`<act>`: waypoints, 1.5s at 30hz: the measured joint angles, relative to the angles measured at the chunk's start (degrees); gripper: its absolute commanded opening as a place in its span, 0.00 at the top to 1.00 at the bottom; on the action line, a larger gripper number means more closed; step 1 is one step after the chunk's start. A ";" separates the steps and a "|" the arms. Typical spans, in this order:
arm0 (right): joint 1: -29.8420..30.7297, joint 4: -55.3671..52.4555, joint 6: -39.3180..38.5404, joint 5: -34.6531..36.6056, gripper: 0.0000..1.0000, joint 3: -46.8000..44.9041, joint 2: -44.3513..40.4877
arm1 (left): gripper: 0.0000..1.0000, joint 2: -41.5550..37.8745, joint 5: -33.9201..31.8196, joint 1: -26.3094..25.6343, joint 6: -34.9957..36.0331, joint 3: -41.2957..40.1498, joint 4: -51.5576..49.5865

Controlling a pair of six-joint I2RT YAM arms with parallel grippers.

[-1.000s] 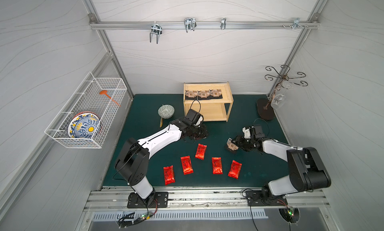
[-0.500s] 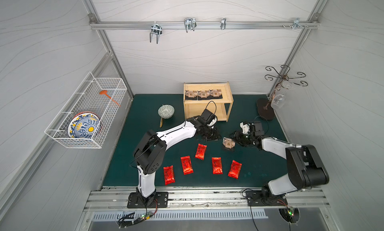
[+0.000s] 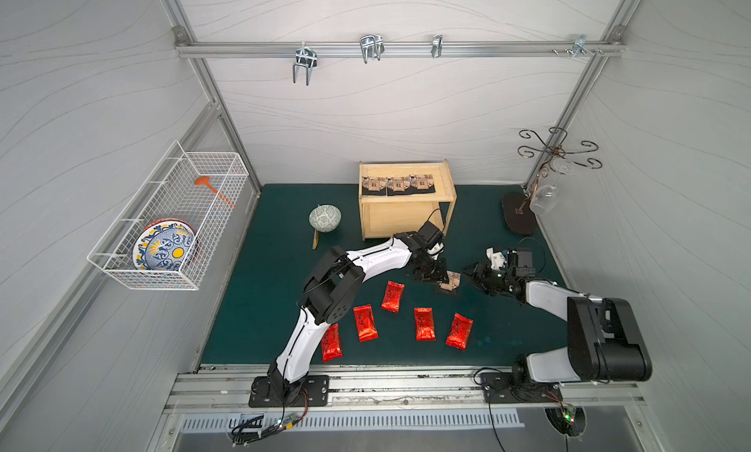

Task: Place the tea bags on the shelf by color
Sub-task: Pick up the tea bag from the center of the board.

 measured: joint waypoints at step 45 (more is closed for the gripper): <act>0.85 7.23 4.33 -11.02 1.00 3.50 2.36 | 0.39 -14.49 5.09 10.64 -4.17 -9.53 5.70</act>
